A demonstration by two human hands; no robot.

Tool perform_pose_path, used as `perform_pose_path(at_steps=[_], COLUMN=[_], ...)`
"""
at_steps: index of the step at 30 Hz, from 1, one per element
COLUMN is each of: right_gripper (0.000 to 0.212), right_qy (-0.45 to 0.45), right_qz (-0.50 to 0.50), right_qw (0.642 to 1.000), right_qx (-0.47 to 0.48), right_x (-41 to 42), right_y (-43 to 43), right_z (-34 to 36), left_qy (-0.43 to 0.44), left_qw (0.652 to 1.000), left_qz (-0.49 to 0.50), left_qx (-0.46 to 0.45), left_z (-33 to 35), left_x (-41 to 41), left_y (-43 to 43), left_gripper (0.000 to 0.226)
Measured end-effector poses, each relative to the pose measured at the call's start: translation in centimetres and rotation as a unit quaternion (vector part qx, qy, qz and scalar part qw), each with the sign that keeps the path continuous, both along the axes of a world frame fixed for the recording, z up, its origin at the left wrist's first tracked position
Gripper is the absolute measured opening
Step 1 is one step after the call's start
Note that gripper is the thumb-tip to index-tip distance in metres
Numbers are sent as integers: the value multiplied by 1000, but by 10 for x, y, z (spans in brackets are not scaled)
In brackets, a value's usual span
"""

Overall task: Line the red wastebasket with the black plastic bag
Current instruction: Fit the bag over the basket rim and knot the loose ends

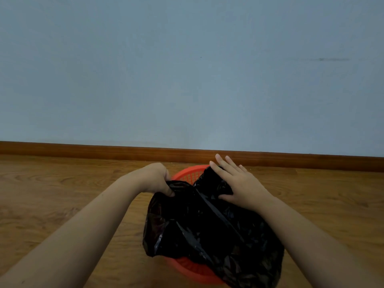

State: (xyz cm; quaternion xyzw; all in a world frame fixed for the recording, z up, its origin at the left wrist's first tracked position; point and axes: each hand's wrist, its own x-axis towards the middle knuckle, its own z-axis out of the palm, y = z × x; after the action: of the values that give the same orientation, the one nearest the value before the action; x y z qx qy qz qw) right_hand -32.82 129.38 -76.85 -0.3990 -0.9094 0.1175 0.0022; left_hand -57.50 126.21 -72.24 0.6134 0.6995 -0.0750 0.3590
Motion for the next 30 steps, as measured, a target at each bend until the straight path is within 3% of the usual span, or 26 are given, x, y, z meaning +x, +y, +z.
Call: perform_pose_path(at_steps=[4, 7, 10, 15, 18, 25, 30], right_gripper=[77, 55, 47, 41, 35, 40, 49], right_qy=[98, 147, 183, 223, 260, 164, 62], right_qz=[-96, -100, -90, -16, 15, -1, -9], right_qw=[986, 980, 974, 974, 965, 974, 980], right_qx=[-100, -93, -100, 16, 7, -158, -187], right_x=[11, 10, 5, -8, -21, -33, -30], right_y=[3, 2, 0, -13, -22, -22, -13], right_z=[1, 1, 2, 4, 1, -31, -39], left_qy=[-8, -10, -8, -6, -14, -57, -1], left_qw=[1000, 1000, 1000, 1000, 1000, 998, 994], left_qz=[3, 5, 5, 4, 7, 9, -54], left_qx=[6, 6, 4, 9, 13, 38, 100], left_z=[-1, 0, 0, 1, 2, 0, 1], left_x=[0, 1, -1, -2, -3, -3, 4], left_y=[2, 2, 1, -1, -3, -7, -8], left_gripper=[18, 21, 26, 27, 22, 5, 21])
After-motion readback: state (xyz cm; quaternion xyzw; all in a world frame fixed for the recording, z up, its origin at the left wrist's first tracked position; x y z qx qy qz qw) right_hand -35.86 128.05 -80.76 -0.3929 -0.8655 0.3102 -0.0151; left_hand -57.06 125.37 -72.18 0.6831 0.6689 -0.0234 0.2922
